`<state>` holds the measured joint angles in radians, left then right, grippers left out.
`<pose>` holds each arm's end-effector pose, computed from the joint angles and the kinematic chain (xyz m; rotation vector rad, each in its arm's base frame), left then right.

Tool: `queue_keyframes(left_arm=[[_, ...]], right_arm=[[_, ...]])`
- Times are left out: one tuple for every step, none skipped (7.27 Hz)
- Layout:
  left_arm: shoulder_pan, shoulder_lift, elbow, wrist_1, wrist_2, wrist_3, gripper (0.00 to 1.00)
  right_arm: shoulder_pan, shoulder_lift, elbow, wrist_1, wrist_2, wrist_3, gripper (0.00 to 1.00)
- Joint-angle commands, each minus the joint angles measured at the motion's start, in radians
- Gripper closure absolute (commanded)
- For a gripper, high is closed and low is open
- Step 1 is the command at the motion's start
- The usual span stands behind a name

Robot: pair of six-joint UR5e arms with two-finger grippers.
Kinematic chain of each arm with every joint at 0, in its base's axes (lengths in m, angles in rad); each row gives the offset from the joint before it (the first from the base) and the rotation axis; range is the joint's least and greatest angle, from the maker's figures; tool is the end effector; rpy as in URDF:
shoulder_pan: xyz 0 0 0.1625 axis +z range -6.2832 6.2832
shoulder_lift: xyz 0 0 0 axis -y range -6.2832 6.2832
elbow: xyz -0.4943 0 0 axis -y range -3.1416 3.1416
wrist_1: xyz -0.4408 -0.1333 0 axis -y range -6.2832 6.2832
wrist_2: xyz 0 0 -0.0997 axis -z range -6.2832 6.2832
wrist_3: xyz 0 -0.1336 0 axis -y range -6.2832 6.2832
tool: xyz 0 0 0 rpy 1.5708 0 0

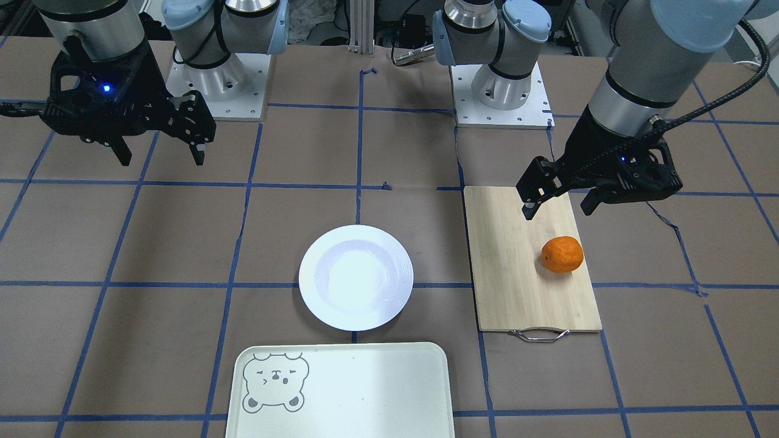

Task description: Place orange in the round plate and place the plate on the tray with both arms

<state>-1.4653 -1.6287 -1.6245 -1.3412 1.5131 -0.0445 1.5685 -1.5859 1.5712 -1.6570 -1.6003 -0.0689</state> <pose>-0.0790 -0.5930 0.4862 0.2257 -3.0738 0.1847 0.1281 -0.5462 0.5404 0.1011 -3.1030 0.1550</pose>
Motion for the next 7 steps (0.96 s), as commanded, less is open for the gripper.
queue_keyframes(left_arm=[[0.000, 0.001, 0.002, 0.005, -0.001, 0.000, 0.00], [0.000, 0.003, 0.000, 0.004, -0.001, 0.000, 0.00], [-0.001, 0.003, 0.000, 0.004, -0.001, 0.000, 0.00], [-0.001, 0.003, 0.000, 0.004, -0.001, 0.000, 0.00], [-0.001, 0.003, -0.001, 0.002, -0.004, -0.001, 0.00], [0.000, 0.001, -0.002, 0.001, 0.002, -0.001, 0.00], [-0.001, 0.003, -0.003, -0.004, 0.002, 0.000, 0.00]], right_arm=[[-0.005, -0.003, 0.007, 0.005, 0.003, -0.014, 0.00], [-0.005, -0.003, 0.003, 0.002, 0.075, -0.003, 0.00], [-0.007, -0.009, -0.002, 0.002, 0.086, 0.000, 0.00], [-0.005, -0.014, 0.009, 0.005, 0.044, -0.002, 0.00], [-0.001, -0.016, 0.009, 0.003, -0.022, -0.002, 0.00], [-0.004, -0.016, 0.009, 0.005, -0.018, 0.000, 0.00], [-0.001, -0.014, 0.009, 0.005, -0.012, 0.000, 0.00]])
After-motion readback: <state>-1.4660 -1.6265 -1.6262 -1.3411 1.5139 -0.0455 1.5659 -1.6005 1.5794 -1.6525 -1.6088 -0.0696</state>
